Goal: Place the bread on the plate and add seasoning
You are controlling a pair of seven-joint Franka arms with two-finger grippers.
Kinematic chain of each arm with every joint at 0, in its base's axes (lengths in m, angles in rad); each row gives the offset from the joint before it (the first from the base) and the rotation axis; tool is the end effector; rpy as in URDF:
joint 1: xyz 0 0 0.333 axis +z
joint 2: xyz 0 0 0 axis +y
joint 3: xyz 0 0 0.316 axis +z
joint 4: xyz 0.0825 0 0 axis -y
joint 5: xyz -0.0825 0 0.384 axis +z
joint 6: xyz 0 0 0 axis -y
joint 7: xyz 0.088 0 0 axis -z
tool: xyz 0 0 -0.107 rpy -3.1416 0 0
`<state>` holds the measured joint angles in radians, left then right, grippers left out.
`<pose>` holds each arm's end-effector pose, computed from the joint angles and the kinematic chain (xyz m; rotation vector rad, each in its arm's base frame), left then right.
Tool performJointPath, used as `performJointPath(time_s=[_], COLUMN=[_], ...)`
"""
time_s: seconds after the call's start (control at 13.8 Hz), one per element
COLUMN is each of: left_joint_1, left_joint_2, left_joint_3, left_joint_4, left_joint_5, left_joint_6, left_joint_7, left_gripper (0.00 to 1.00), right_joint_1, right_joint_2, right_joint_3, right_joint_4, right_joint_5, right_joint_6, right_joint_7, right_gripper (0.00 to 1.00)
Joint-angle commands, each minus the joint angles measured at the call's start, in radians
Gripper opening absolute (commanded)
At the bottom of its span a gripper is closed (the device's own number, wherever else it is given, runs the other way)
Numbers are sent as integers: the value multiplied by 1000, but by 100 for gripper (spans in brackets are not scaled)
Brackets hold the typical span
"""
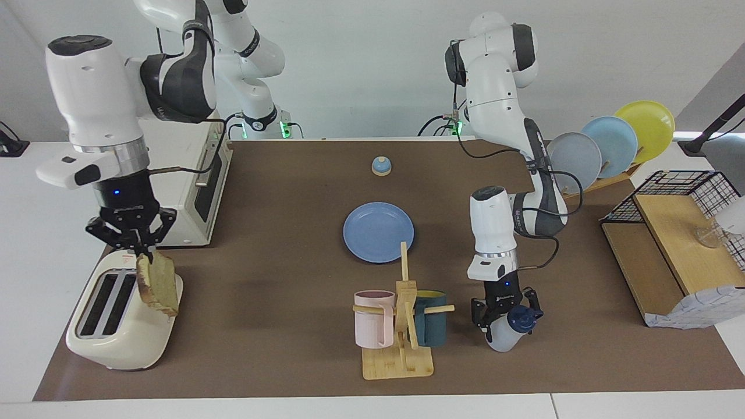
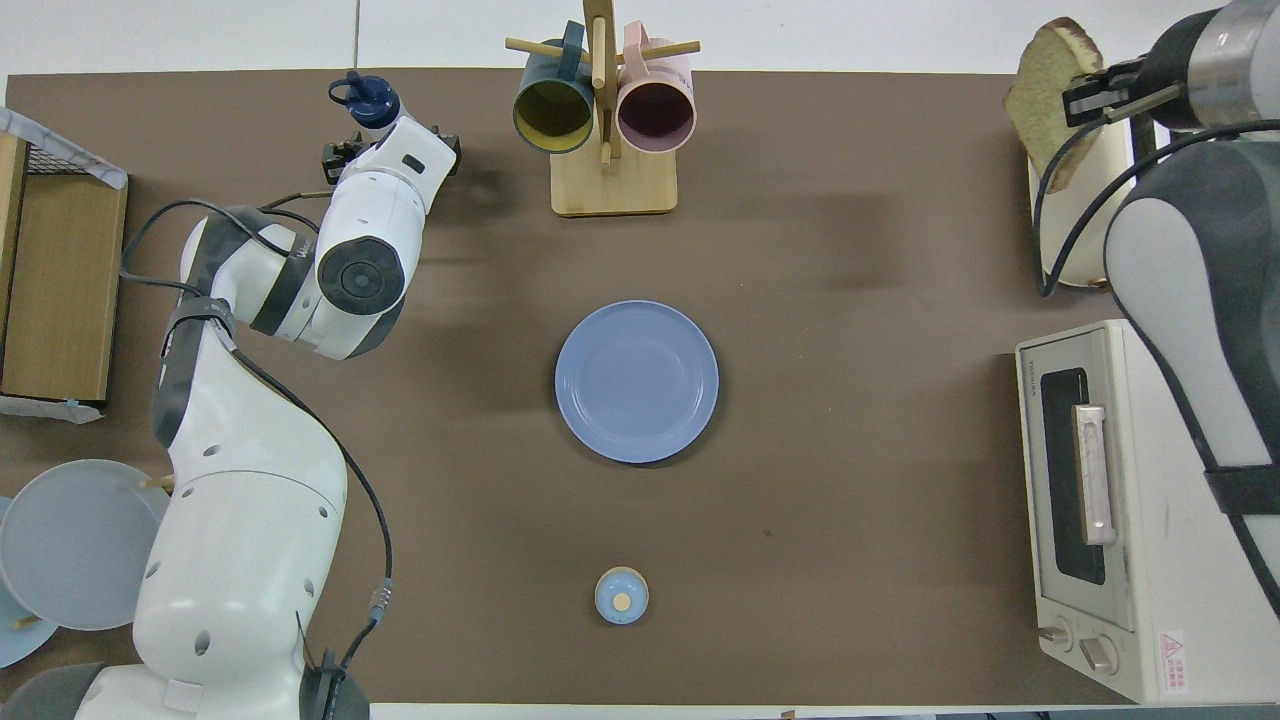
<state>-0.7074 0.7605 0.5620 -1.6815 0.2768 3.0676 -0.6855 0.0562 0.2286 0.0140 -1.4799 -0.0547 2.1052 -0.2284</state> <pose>0.6968 -0.2034 0.2822 -2.7917 0.0054 -1.1661 0.6648 0.0431 0.5865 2.9660 0.4726 0.5959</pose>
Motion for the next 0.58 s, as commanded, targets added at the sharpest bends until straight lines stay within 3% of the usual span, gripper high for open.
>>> performJointPath(time_s=[0.0,0.22,0.51], left_joint_1=[28,63,89], left_joint_2=[-18,-18,-18], left_joint_3=[-43,-85,-99], left_joint_4=[5,22,42], left_joint_5=[-7,-10,-8], left_joint_6=[-27,-27,-26], left_joint_7=[38,38,40], left_gripper=[100,96,92], right_joint_1=[29,134,227], right_joint_2=[-29,-52,-123], right_joint_3=[52,57,57], right_joint_4=[-23,-42,-178], right_joint_5=[36,133,263], right_joint_6=[-75,-157,-139], right_joint_7=[119,476,711], right_gripper=[0,0,0])
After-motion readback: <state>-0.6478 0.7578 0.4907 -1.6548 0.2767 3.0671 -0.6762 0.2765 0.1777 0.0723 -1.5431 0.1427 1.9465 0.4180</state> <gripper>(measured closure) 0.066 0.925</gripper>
